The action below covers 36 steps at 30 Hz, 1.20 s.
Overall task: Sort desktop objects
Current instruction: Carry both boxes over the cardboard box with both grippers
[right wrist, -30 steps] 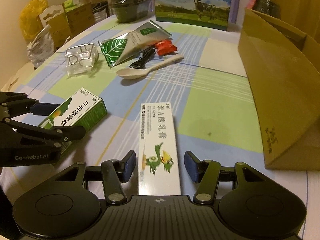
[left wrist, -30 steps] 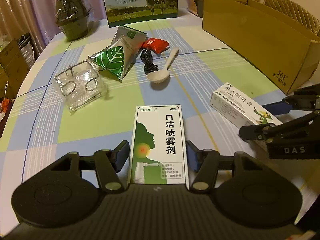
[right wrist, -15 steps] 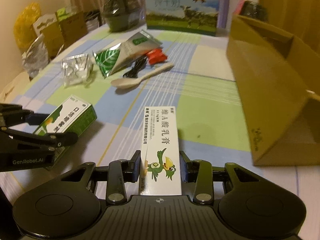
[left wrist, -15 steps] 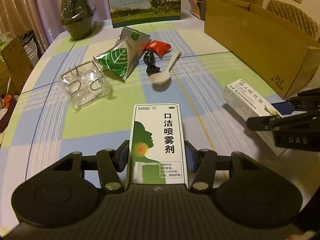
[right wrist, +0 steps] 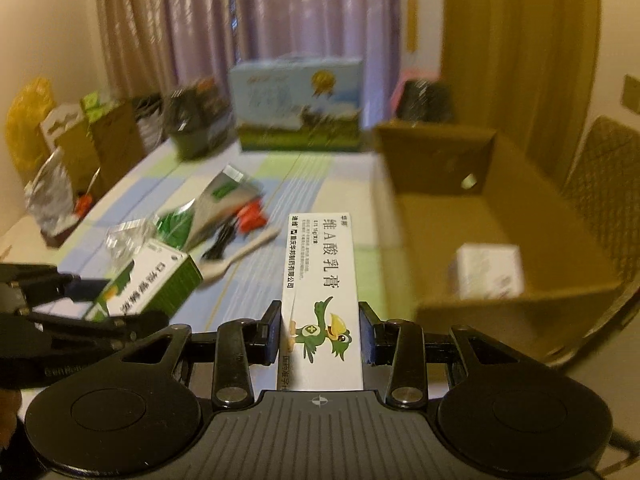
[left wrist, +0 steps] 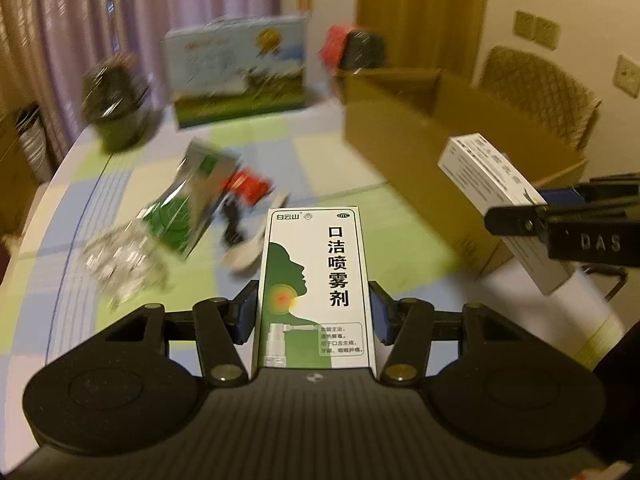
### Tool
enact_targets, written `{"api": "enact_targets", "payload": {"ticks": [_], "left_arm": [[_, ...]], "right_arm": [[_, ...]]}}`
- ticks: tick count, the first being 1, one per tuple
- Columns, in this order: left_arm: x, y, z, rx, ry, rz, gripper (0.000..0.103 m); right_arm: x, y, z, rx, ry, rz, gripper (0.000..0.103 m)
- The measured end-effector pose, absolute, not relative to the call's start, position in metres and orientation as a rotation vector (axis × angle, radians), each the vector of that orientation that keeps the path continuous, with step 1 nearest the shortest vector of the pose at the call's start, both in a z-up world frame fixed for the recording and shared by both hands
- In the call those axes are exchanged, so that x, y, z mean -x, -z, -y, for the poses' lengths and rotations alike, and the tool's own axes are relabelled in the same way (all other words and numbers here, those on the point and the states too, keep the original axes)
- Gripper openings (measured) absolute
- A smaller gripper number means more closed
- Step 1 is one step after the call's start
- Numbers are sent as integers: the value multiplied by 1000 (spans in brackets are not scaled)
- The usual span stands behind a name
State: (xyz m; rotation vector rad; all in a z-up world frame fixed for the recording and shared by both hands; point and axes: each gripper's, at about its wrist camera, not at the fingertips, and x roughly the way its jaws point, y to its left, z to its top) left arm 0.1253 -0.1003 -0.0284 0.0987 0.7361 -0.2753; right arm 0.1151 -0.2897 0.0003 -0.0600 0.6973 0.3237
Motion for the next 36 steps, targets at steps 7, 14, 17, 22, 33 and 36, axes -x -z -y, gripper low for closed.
{"api": "enact_targets", "payload": {"ticks": [7,14,17,22,33,36], "left_arm": [[-147,-11,164,-98,383,-658,51],[-176,-30,224,-84,457,-622,51],[-190,-30,246,-79,474,-622,51],[-211,-29,270,-67,484,-629,51],[-231,-16,282,-63,478,-649,51],[-234,-13,281,-48,476,-653,51]], "right_arm": [[-143,-43,344,43,-247,-627,35],[-177,-57,396,25,-176,-611,35],[-190,-53,411,13,-158,-619,35],[-203,-46,431,-22,-150,-641,35],[-225,-33,444,-68,-140,-655,36],[-228,-32,444,-69,-137,-658,35]]}}
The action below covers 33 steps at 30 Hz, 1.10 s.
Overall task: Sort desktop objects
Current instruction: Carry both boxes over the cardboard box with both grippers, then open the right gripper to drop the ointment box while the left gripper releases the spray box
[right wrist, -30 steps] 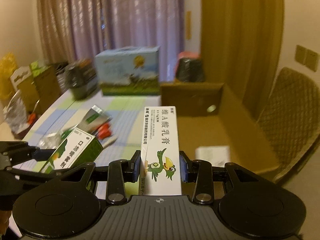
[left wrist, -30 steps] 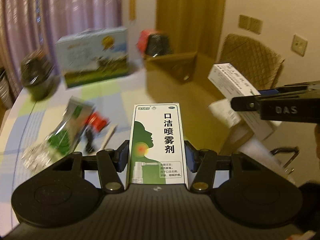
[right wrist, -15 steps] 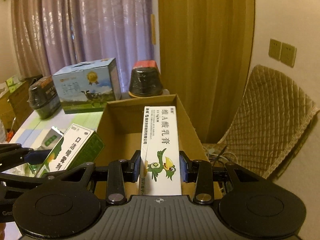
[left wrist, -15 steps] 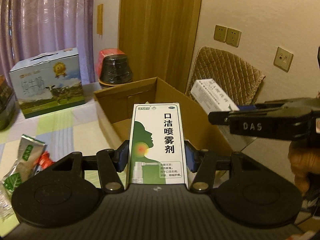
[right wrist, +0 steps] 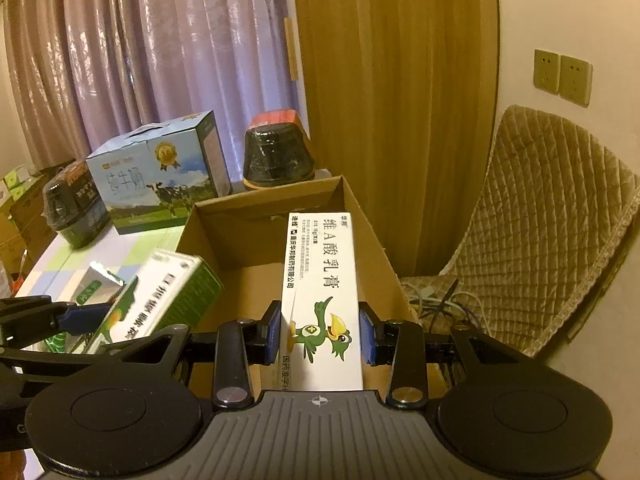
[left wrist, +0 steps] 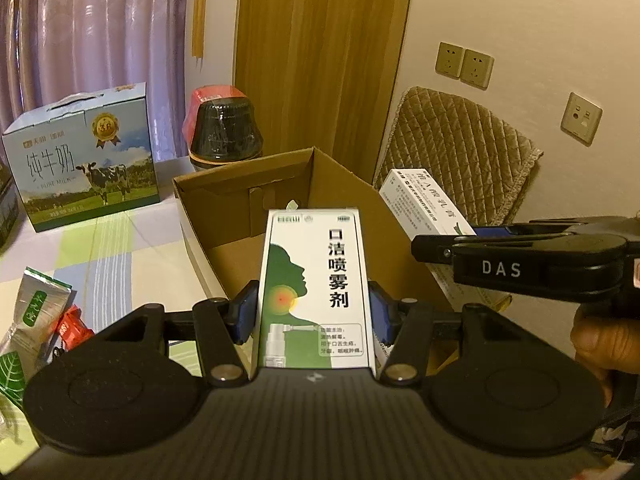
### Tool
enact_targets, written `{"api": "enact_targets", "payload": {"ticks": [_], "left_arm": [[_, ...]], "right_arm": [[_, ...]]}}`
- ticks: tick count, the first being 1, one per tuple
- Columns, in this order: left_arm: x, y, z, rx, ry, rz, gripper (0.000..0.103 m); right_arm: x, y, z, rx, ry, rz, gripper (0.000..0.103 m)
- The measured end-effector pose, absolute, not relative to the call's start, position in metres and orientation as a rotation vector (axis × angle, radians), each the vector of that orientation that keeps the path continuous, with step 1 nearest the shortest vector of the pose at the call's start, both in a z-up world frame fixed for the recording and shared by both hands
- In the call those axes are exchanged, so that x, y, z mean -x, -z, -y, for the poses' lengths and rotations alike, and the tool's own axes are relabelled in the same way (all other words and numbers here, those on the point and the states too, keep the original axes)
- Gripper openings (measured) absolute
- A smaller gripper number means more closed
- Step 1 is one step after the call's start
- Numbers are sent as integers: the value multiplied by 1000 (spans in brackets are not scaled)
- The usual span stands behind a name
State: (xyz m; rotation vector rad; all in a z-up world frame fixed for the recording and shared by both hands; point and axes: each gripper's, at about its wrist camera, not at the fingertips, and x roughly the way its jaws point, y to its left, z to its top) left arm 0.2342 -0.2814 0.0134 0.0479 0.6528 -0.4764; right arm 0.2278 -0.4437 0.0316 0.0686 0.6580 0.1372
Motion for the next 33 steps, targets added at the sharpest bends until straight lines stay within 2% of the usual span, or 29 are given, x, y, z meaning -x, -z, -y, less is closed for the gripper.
{"api": "enact_targets", "payload": {"ticks": [4,7,23,24,26,33], "left_arm": [[-237,-13,281,-31,473,-652,50],[-239,-15,279,-26,477,-642,63],[-226,-21,236,33,410,-630,65],[-225,-20,233,33,405,-631,65],[-222,-19,226,33,396,-635,65],[-208,-11,196,50,349,-649,68]], "right_arm": [[-229,-32,444,-67,-133,-656,35],[-230,-31,444,-68,-130,-659,36],[-235,-28,429,-76,-167,-675,36],[-236,-29,428,-80,-169,-662,38],[-235,-32,428,-87,-156,-642,55],[-222,-39,427,-102,-156,-623,60]]}}
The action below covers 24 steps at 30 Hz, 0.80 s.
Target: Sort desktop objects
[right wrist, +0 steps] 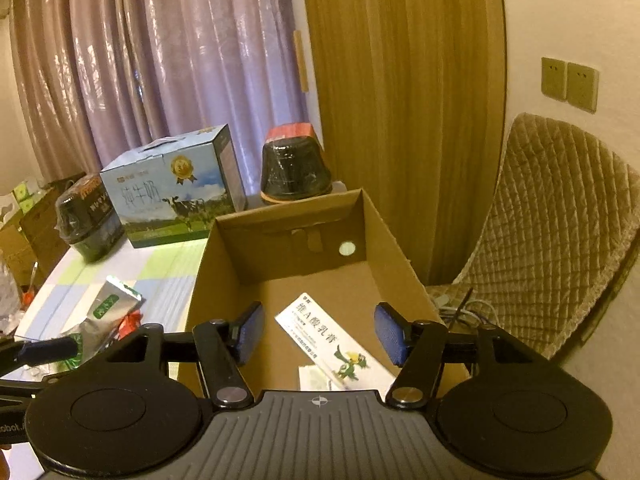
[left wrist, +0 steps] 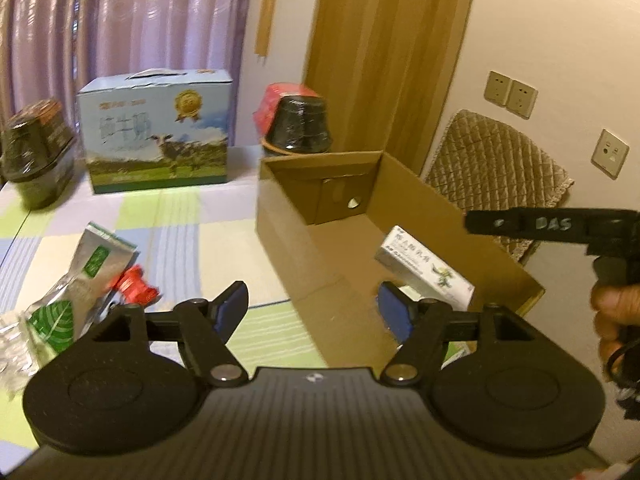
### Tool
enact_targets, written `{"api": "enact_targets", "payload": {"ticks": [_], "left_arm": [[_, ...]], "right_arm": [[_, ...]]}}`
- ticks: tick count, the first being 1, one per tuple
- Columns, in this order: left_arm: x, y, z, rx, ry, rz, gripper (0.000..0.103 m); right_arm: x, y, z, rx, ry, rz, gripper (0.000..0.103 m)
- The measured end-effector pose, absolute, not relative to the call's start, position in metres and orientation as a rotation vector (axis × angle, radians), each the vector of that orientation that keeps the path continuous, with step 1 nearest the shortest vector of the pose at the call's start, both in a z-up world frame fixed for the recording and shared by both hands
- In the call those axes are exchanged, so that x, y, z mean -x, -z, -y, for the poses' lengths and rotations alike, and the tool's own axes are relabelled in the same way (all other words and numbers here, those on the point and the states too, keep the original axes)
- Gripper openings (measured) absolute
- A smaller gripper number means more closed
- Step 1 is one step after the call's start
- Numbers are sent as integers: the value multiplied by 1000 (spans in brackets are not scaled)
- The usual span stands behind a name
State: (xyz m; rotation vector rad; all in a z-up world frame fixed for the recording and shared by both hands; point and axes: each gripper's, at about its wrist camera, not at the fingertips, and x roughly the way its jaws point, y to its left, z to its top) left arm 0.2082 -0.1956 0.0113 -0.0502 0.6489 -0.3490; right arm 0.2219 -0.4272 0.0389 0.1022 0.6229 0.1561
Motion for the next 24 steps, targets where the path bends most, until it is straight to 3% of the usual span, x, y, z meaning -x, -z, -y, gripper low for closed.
{"api": "enact_targets", "payload": {"ticks": [5,24], "left_arm": [[-190,-9,169,64,304,-658,71],[-100,-5,29,41,70,-675,79]], "right_arm": [[-197,-41,423,-158,-157,-617,69],[-109,-24,303,-161,-364,-658,88]]}}
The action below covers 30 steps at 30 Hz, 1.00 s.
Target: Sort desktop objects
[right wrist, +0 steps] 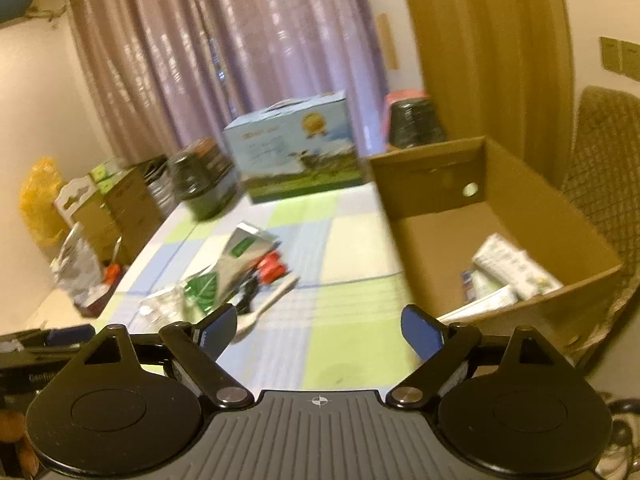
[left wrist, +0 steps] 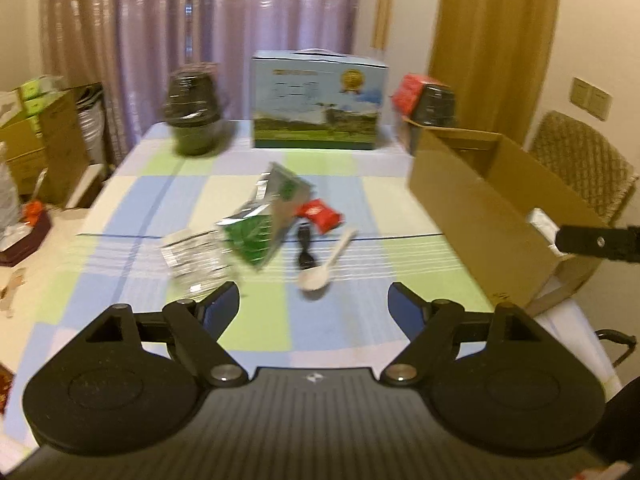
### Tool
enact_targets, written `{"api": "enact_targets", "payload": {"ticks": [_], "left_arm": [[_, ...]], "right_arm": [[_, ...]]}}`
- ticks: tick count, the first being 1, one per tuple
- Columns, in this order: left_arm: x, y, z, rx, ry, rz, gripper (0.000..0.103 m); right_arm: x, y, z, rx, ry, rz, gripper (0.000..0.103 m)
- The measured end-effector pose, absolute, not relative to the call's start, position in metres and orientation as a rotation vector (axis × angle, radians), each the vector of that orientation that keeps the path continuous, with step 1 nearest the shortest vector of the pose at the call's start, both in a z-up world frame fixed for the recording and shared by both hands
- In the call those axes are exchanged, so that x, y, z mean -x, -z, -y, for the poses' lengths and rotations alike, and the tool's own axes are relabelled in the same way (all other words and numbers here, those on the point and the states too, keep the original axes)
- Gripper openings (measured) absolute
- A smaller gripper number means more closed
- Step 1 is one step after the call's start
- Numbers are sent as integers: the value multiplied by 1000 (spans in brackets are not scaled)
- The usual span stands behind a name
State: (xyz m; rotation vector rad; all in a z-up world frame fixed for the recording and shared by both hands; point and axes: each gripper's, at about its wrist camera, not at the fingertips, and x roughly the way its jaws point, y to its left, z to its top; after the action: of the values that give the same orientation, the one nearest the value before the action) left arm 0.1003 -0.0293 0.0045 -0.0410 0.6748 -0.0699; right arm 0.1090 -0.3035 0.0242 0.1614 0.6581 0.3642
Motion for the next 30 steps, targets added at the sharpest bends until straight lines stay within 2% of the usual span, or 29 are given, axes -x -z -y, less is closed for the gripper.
{"api": "enact_targets", "payload": {"ticks": [12,30], "left_arm": [[-76,-4,-30,16,4,-667,89],[-94,4,-81,-34,-36,-664,95]], "right_arm": [[-84,5,246,-114,-433,-749,101],[-101,20,191,-47,-499,-775,101]]}}
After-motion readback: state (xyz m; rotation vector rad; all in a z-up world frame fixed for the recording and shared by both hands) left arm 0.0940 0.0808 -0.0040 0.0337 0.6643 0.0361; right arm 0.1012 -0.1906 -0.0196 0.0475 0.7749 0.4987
